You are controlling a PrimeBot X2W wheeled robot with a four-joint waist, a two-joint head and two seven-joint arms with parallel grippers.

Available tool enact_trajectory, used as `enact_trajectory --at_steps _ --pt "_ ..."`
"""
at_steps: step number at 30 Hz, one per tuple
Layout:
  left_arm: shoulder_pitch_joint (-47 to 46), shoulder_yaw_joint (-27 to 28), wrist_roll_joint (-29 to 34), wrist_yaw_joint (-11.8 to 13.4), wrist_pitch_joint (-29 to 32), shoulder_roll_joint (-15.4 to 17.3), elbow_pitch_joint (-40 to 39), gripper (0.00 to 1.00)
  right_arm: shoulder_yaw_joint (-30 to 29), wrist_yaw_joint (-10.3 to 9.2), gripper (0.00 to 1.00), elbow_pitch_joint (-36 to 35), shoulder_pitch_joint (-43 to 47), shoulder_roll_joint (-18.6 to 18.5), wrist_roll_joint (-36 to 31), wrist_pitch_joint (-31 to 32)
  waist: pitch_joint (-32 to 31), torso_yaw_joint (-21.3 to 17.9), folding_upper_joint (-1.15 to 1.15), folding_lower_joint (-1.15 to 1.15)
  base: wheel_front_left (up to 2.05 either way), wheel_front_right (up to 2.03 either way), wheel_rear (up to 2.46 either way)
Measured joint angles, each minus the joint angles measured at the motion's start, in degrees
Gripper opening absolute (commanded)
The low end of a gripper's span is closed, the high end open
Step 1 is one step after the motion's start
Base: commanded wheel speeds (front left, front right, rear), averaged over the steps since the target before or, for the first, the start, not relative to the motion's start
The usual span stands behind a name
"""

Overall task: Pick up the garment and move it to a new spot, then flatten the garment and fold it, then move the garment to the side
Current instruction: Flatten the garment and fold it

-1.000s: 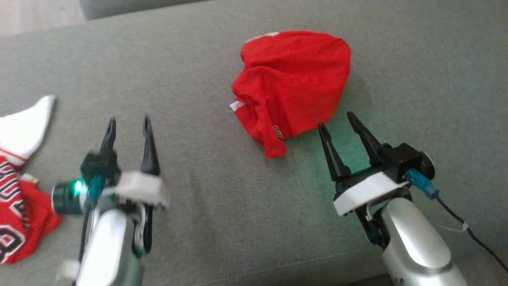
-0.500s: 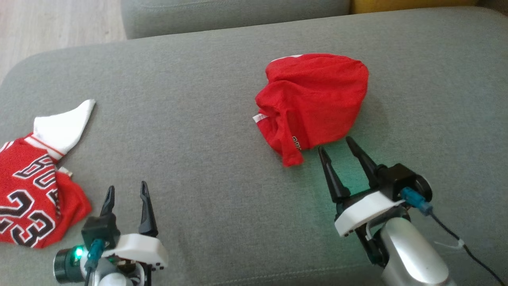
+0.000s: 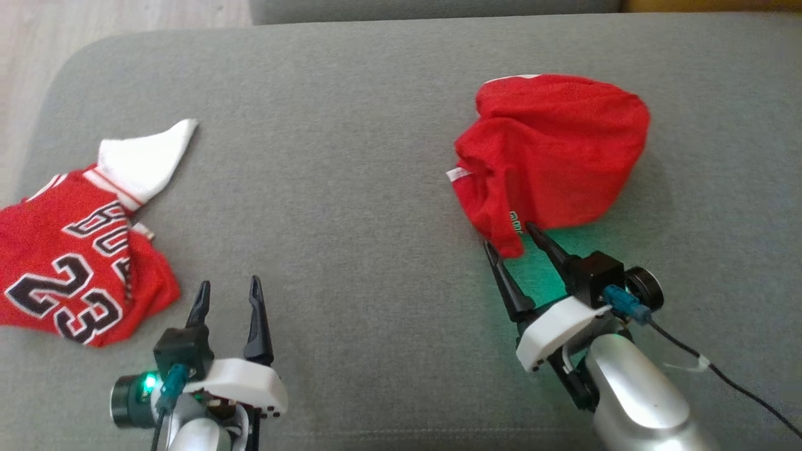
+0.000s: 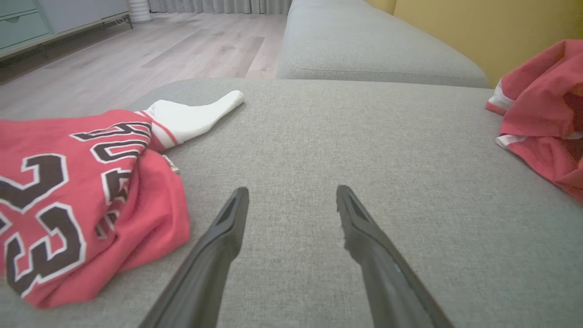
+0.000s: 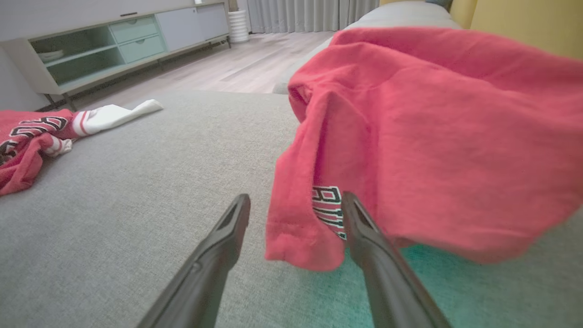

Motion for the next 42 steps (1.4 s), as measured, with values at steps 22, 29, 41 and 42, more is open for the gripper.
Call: enact_trajectory --at_steps 22,29,41,42 --pt "-0.7 -6.5 -1.3 -1.8 0.0 0.0 3.4 1.00 8.0 0.00 0.00 -12.2 -19.7 -0.3 12.8 0.0 -2.8 6.5 0.00 0.00 0.00 0.00 0.00" --pt "-0.3 -8.4 -2.2 -1.7 0.0 0.0 4.1 1.00 2.4 0.00 0.00 -16.9 -25.2 -0.3 19.4 -0.3 -4.4 8.6 0.00 0.00 0.00 0.00 0.00" --pt "-0.1 -8.4 -2.6 -1.7 0.0 0.0 4.2 1.00 -15.4 0.00 1.00 6.8 -4.7 -3.5 24.3 -0.2 -1.7 5.8 0.00 0.00 0.00 0.00 0.00" --pt "-0.4 -8.4 -2.6 -1.7 0.0 0.0 4.3 1.00 -17.3 0.00 1.00 7.9 -3.4 -4.0 23.6 -0.2 -1.3 5.5 0.00 0.00 0.00 0.00 0.00"
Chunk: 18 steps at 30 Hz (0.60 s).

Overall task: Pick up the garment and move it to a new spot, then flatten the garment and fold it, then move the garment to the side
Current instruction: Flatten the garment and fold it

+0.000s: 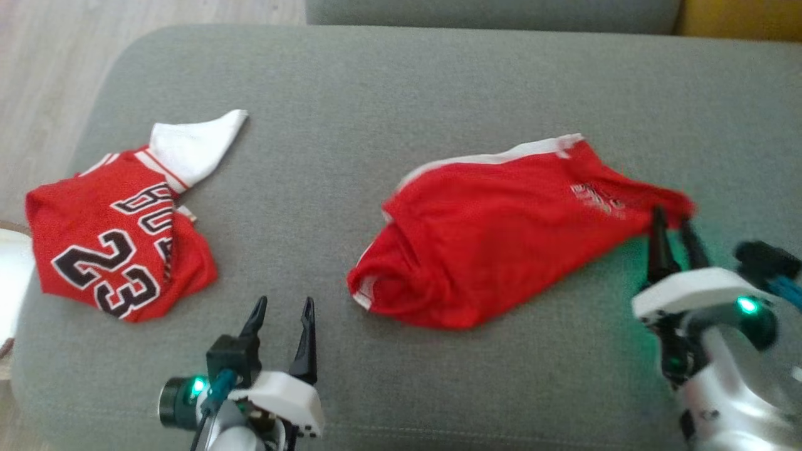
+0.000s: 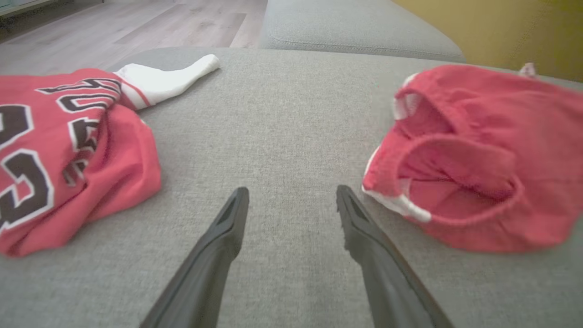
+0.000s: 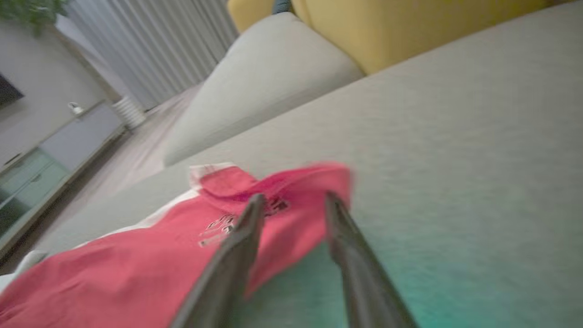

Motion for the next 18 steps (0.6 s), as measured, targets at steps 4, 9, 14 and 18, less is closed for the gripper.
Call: enact_trajectory --at_steps 4,9,14,18 --pt "-1.8 0.2 0.2 0.0 0.0 0.0 0.0 1.00 -5.5 0.00 1.00 -0.1 1.0 -0.1 -2.9 0.0 1.2 -1.3 0.00 0.00 0.00 0.00 0.00" --pt "-2.8 0.2 0.6 0.0 0.0 0.0 0.2 1.00 -7.2 0.00 1.00 -2.0 1.0 1.4 -6.6 0.0 1.9 -2.5 0.00 0.00 0.00 0.00 0.00" --pt "-3.1 -0.3 -0.2 -0.1 0.0 0.0 -0.2 1.00 -5.4 0.00 1.00 -3.8 0.2 1.7 -9.3 0.0 2.0 -2.6 0.00 0.00 0.00 0.00 0.00" --pt "-5.7 -2.0 -3.2 -0.6 0.0 0.0 -2.0 1.00 -3.9 0.00 1.00 -5.7 -2.7 2.2 -10.3 0.0 2.4 -2.6 0.00 0.00 0.00 0.00 0.00"
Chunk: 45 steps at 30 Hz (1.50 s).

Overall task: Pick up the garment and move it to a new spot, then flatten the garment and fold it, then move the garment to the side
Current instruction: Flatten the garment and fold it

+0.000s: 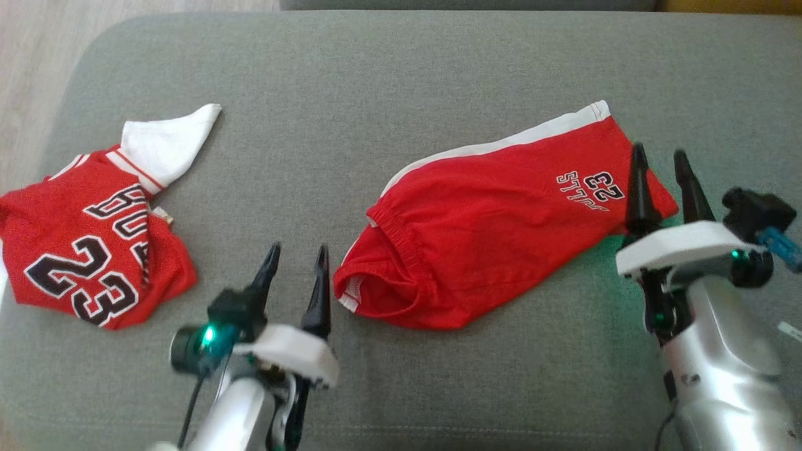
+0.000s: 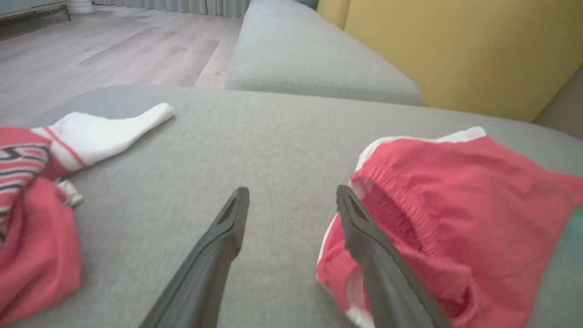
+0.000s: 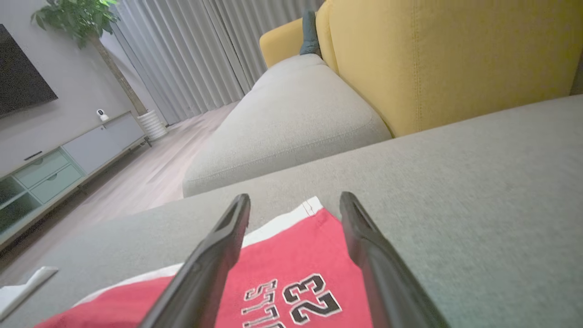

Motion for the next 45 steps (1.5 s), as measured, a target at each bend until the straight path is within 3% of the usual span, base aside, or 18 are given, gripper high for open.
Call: enact_trajectory --at_steps 7,17,25,32,33,34,36,37,45 --pt "-10.2 -4.0 -8.1 -2.0 0.0 -0.2 3.2 1.00 1.9 0.00 1.00 -0.6 -0.9 1.1 0.5 0.0 1.5 -1.4 0.00 0.00 0.00 0.00 0.00" --pt "-17.2 -11.4 -28.9 -6.0 0.0 -0.4 17.3 1.00 2.3 0.00 1.00 -1.3 -0.9 1.1 0.5 0.0 3.7 -5.0 0.00 0.00 0.00 0.00 0.00" --pt "-18.1 -14.8 -37.2 -7.5 0.0 -0.4 19.6 1.00 2.2 0.00 1.00 -2.4 -0.9 1.1 0.3 0.0 3.5 -5.0 0.00 0.00 0.00 0.00 0.00" --pt "-19.4 -14.4 -37.4 -7.8 0.0 -0.3 18.2 1.00 3.3 0.00 1.00 -2.7 -0.9 1.3 0.3 0.0 3.5 -6.0 0.00 0.00 0.00 0.00 0.00" --pt "-19.4 -14.1 -37.1 -7.8 0.0 -0.3 18.3 0.94 3.4 0.00 1.00 -2.7 -0.9 1.4 0.3 0.0 3.5 -6.3 0.00 0.00 0.00 0.00 0.00" --pt "-19.6 -13.8 -36.1 -7.8 0.0 -0.3 18.3 0.76 3.5 0.00 1.00 -2.8 -0.9 1.4 0.3 0.0 3.7 -6.6 0.00 0.00 0.00 0.00 0.00" --pt "-20.4 -12.7 -33.9 -7.7 0.0 -0.3 18.4 0.22 3.6 0.00 1.00 -3.0 -0.9 1.4 0.4 0.0 3.9 -7.3 0.00 0.00 0.00 0.00 0.00" --pt "-21.0 -12.1 -32.4 -7.6 0.0 -0.3 18.5 0.00 3.7 0.00 1.00 -3.1 -0.9 1.4 0.4 0.0 4.1 -7.7 0.00 0.00 0.00 0.00 0.00" --pt "-28.8 -7.9 -7.1 -4.7 0.0 0.1 14.2 0.00 3.3 0.00 1.00 -3.3 -0.9 1.7 1.3 0.0 4.5 -10.8 0.00 0.00 0.00 0.00 0.00"
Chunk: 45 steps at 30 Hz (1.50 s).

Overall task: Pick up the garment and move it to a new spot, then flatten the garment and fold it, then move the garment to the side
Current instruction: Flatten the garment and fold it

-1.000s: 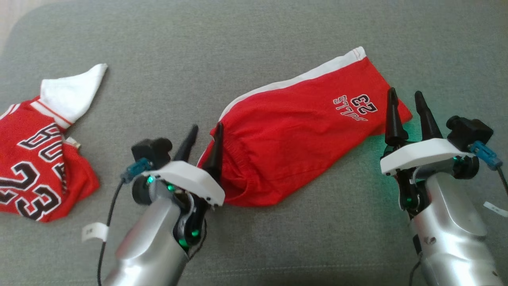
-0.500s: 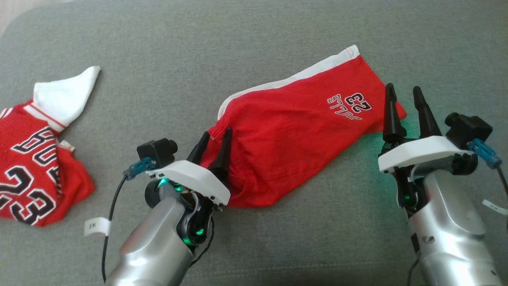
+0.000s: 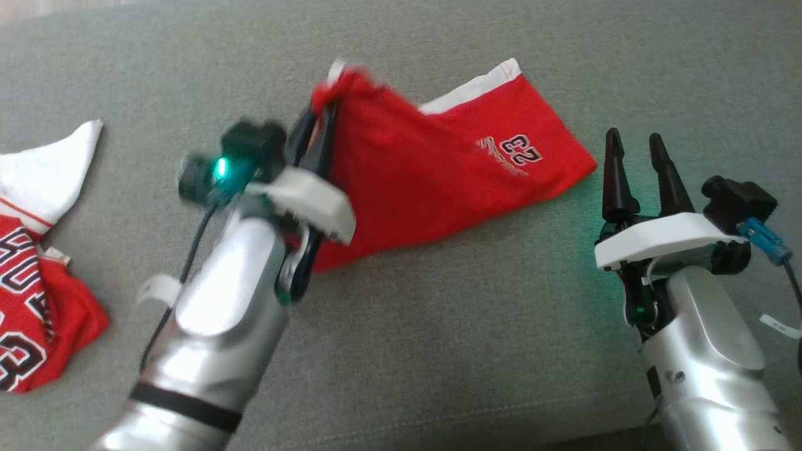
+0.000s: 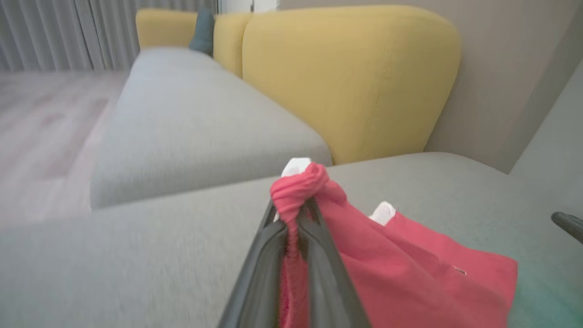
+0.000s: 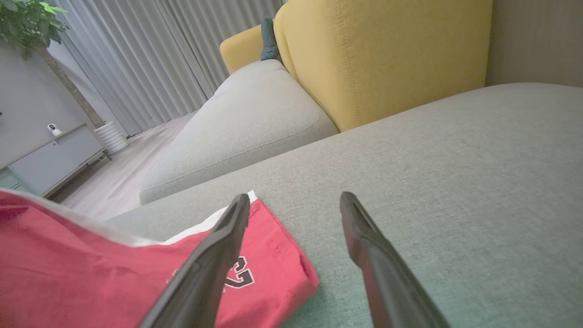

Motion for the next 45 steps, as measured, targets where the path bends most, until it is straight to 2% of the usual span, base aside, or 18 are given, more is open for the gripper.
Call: enact_trajectory --at_steps 3,6,10,15,17,18,19,20,27,35,45 --pt "-2.9 -0.7 9.8 0.3 0.0 1.1 -5.5 0.00 -0.7 0.00 1.00 0.0 0.2 0.0 0.1 0.0 -0.6 -0.4 0.00 0.00 0.00 0.00 0.00" --pt "-4.4 -2.2 15.3 -0.1 0.0 1.5 -10.3 0.00 -1.9 0.00 1.00 -0.3 0.6 0.0 0.1 0.0 -1.2 0.1 0.00 0.00 0.00 0.00 0.00" --pt "-0.2 -4.3 18.3 -0.2 0.0 2.5 -13.5 0.00 -3.4 0.00 1.00 -0.7 2.6 0.2 0.1 0.0 -1.9 1.5 0.00 0.00 0.00 0.00 0.00" --pt "13.4 -5.4 18.4 2.2 0.0 3.6 -12.0 0.00 -3.6 0.00 1.00 -0.9 4.2 0.2 0.1 0.0 -2.8 3.7 0.00 0.00 0.00 0.00 0.00" --pt "18.0 -5.5 18.0 2.7 0.0 3.6 -10.2 0.23 -3.3 0.00 1.00 -0.9 4.5 0.3 0.1 0.0 -3.1 4.5 0.00 0.00 0.00 0.00 0.00" --pt "19.7 -5.5 17.6 2.8 0.0 3.5 -9.1 0.46 -3.0 0.00 1.00 -0.8 4.6 0.3 0.1 0.0 -3.2 4.8 0.00 0.00 0.00 0.00 0.00" --pt "21.1 -5.3 17.1 3.0 0.0 3.4 -8.0 0.85 -2.6 0.00 1.00 -0.7 4.6 0.3 -0.1 0.0 -3.4 5.2 0.00 0.00 0.00 0.00 0.00" --pt "22.2 -4.8 16.4 3.5 0.0 3.0 -6.9 1.00 -2.2 0.00 1.00 -0.4 4.6 0.3 -0.5 0.0 -3.5 5.5 0.00 0.00 0.00 0.00 0.00" --pt "23.9 -0.8 14.9 5.4 0.0 0.8 -7.1 1.00 2.5 0.00 1.00 3.9 2.7 -0.4 -2.7 0.0 -3.7 8.3 0.00 0.00 0.00 0.00 0.00" --pt "23.9 2.2 14.4 5.5 0.0 0.3 -10.9 1.00 8.1 0.01 1.00 15.2 -10.5 -3.8 -6.6 1.3 -2.6 11.4 0.00 0.00 0.00 0.00 0.00" --pt "23.4 1.2 12.3 5.8 0.0 0.0 -14.8 1.00 7.6 0.01 1.00 29.7 -20.7 -7.9 -12.0 4.2 0.5 15.7 0.00 0.00 0.00 0.00 0.00"
